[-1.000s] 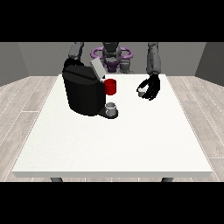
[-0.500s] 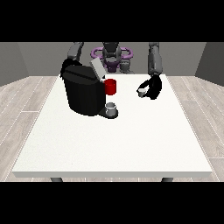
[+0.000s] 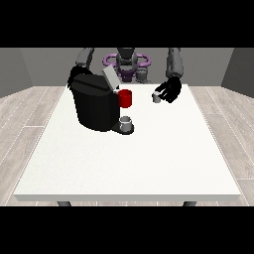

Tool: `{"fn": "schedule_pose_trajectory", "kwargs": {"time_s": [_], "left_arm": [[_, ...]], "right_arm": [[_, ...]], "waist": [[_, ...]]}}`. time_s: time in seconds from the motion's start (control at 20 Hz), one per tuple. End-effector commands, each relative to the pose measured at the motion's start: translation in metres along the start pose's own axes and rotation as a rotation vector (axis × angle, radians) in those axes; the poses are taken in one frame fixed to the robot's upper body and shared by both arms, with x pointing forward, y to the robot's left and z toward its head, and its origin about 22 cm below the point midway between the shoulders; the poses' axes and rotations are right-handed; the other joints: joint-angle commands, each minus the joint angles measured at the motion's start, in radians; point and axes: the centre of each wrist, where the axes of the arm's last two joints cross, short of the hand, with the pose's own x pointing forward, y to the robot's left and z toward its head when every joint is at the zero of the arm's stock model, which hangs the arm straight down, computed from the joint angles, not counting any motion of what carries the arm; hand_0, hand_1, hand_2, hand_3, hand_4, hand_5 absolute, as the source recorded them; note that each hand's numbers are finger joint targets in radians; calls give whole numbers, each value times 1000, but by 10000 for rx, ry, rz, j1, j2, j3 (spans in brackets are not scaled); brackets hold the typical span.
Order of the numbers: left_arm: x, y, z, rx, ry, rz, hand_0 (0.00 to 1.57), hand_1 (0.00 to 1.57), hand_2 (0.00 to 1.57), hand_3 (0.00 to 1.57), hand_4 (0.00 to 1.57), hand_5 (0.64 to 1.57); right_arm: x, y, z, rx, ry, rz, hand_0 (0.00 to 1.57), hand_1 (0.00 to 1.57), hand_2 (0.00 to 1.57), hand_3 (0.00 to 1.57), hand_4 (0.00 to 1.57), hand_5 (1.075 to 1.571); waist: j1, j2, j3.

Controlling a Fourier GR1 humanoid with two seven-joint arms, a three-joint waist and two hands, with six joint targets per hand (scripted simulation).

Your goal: Insert the coffee pod into the coffee machine and close the lid

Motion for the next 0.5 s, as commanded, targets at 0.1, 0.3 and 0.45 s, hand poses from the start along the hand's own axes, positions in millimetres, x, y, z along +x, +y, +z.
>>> {"fn": "schedule_pose_trajectory", "kwargs": {"time_s": [0.1, 0.3, 0.45], "left_arm": [[39, 22, -20, -554, -661, 293, 1243, 1243, 1327, 1315, 535, 1571], [51, 63, -30, 144, -1316, -69, 1235, 1235, 1323, 1291, 571, 1571], [53, 93, -33, 338, -1119, -17, 1235, 1235, 1323, 1291, 571, 1571]], "right_arm": [[-15, -16, 3, -15, 593, 100, 0, 0, 0, 0, 507, 1571], [2, -10, -9, 441, -254, -59, 0, 0, 0, 0, 468, 1571], [4, 15, -5, 518, -567, -150, 0, 0, 0, 0, 489, 1571]], "waist": [[129, -729, 2], [-269, -66, 0], [-404, 96, -1]]}}
